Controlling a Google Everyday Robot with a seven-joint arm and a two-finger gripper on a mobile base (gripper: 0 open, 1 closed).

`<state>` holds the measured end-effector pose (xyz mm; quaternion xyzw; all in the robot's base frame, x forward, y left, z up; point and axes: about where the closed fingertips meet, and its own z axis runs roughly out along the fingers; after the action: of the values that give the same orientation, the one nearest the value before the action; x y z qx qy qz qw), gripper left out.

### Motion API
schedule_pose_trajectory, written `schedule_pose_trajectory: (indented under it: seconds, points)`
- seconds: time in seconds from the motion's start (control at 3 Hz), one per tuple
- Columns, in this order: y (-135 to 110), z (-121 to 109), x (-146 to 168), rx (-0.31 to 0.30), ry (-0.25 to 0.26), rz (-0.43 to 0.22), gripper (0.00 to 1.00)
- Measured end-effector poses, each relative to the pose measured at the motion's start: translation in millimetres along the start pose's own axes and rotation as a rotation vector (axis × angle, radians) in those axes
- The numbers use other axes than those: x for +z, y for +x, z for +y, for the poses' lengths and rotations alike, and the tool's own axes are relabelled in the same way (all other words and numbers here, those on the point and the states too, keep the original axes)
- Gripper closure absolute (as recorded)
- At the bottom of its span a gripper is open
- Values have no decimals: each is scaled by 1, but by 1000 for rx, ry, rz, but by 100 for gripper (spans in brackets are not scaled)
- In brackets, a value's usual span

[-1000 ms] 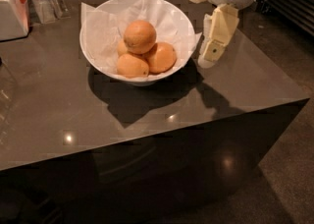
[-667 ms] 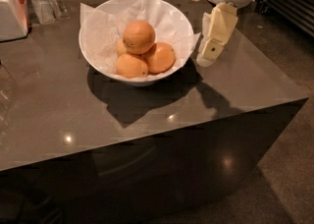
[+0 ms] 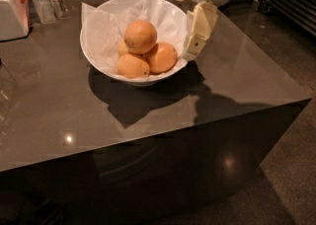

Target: Pick orange from white bowl

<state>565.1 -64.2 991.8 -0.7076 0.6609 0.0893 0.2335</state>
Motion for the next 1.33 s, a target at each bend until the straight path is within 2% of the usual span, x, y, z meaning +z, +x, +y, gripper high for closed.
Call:
schedule_pose_trajectory:
  seconds: [0.67,1.33]
  points:
    - [-37,-44,66,-87,-116,-53,0]
    - [-42,-62,105,-78,-176,-83,0]
